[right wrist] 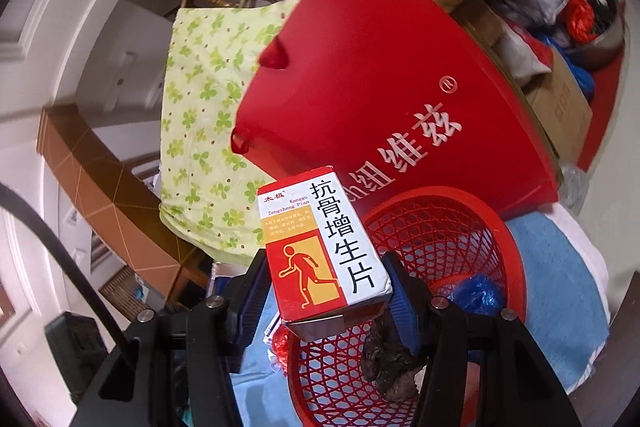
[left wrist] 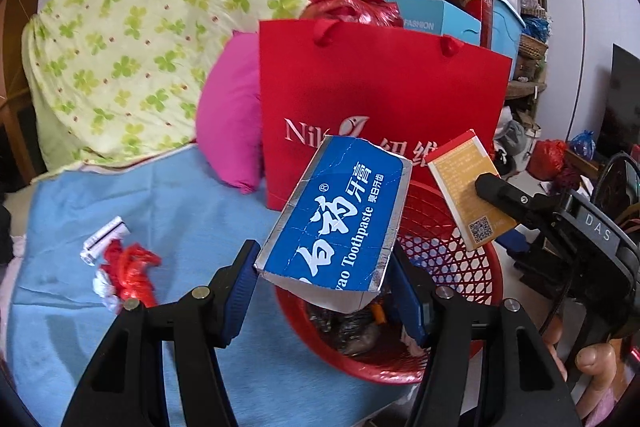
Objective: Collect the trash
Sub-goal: 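Carry both boxes over the red mesh basket and open both tools, then return both tools to the red bag and mask on the blanket, then grasp the red plastic bag with the right tool while the left tool grasps the light blue mask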
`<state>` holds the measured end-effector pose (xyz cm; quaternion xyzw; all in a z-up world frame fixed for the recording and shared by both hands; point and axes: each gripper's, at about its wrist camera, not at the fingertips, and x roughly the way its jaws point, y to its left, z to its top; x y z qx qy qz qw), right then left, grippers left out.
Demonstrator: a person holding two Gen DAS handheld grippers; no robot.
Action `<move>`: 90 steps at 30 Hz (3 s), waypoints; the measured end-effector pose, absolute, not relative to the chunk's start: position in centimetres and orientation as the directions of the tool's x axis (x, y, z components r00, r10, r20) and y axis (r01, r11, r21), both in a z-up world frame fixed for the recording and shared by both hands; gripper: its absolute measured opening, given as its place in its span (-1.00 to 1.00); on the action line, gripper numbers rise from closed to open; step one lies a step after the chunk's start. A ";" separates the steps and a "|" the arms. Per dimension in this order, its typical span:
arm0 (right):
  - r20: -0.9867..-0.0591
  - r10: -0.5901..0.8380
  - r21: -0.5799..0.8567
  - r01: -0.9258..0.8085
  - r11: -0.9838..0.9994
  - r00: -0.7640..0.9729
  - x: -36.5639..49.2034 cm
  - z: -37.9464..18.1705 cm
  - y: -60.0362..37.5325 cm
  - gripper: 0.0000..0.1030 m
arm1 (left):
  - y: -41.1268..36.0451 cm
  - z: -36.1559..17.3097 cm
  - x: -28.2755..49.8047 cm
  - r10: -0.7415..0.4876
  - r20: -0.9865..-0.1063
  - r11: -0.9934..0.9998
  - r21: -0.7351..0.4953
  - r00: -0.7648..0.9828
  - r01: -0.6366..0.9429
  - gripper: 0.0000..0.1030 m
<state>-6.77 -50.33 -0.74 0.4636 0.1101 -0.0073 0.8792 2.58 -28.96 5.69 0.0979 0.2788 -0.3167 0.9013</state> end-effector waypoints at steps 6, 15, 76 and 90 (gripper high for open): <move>-0.193 0.079 0.860 0.130 0.493 0.978 -6.9 -1.9 -51.6 0.16 | -30.1 4.5 3.5 -0.535 -0.575 0.768 -0.027 0.618 0.640 0.26; -0.193 0.062 0.890 0.148 0.432 0.979 -7.0 -2.7 -52.5 0.51 | -30.9 2.6 4.7 -0.557 -0.599 0.751 -0.067 0.575 0.657 0.28; -0.668 0.422 0.558 0.037 0.829 0.613 25.6 -11.2 -22.0 -0.18 | 2.4 -7.2 22.1 -0.169 -0.689 0.986 -0.128 0.705 0.111 0.35; -0.612 0.392 0.584 0.057 0.810 0.687 23.5 -9.6 -25.6 -0.37 | -3.3 -8.3 24.9 -0.297 -0.700 0.954 -0.200 0.649 0.221 0.35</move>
